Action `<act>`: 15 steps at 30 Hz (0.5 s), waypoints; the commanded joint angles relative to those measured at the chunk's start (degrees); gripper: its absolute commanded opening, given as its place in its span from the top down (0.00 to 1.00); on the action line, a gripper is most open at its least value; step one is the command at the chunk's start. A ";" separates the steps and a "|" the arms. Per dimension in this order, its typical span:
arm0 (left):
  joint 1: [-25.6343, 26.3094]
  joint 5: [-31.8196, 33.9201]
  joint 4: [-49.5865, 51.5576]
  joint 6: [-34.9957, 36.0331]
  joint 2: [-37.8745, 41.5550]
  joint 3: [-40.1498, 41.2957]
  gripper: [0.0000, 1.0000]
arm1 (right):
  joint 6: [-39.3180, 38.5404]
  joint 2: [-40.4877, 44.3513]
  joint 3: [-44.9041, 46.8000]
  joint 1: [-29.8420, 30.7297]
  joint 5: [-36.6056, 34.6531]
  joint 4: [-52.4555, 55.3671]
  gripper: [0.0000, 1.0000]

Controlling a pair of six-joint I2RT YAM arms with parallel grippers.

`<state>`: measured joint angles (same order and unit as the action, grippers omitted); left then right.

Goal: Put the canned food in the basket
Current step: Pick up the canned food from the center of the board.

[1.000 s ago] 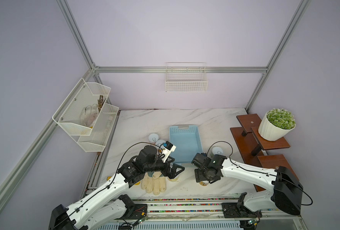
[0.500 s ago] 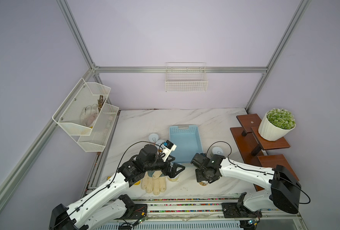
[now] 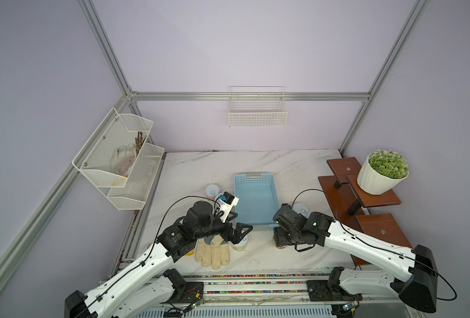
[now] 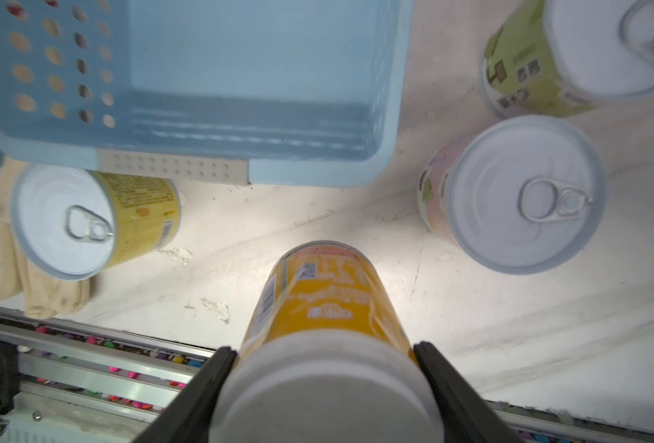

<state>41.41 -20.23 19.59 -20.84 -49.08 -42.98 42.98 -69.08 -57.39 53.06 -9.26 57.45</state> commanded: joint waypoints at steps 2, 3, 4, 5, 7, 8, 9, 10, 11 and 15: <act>0.34 4.18 0.01 -2.01 2.72 -0.22 0.00 | -5.43 0.21 -6.85 0.16 -4.53 -0.01 1.00; 0.34 6.26 0.69 -2.54 3.27 0.08 0.00 | -6.23 -0.50 -8.08 0.15 -5.20 -0.26 1.00; 0.34 7.93 1.17 -3.07 3.80 0.57 0.00 | -7.30 -1.64 -9.50 0.14 -6.02 -0.59 1.00; 0.34 8.93 1.44 -3.77 4.07 1.04 0.00 | -8.30 -3.08 -10.92 0.07 -6.80 -0.93 1.00; 0.34 9.92 1.38 -5.00 4.51 1.88 0.00 | -9.76 -6.62 -14.34 -0.27 -8.12 -0.99 1.00; 0.34 10.27 1.24 -5.70 4.64 2.22 0.00 | -9.96 -8.82 -16.20 -0.55 -9.04 -0.75 1.00; 0.30 10.80 1.21 -6.30 4.81 2.48 0.00 | -10.60 -10.50 -17.91 -0.95 -9.35 -0.70 1.00; 0.32 11.53 1.17 -6.79 5.10 2.91 0.00 | -11.30 -12.57 -19.62 -1.40 -9.54 -0.75 1.00; 0.34 12.30 1.05 -7.16 5.42 3.28 0.00 | -11.72 -14.68 -21.46 -1.89 -9.70 -0.75 1.00; 0.21 18.91 -0.19 -10.22 7.51 6.12 0.00 | -13.91 -22.94 -28.16 -3.52 -8.09 -1.31 1.00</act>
<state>41.45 -6.96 21.04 -27.94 -43.38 -38.11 31.97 -88.64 -81.30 50.50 -16.05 57.93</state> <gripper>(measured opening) 0.998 0.713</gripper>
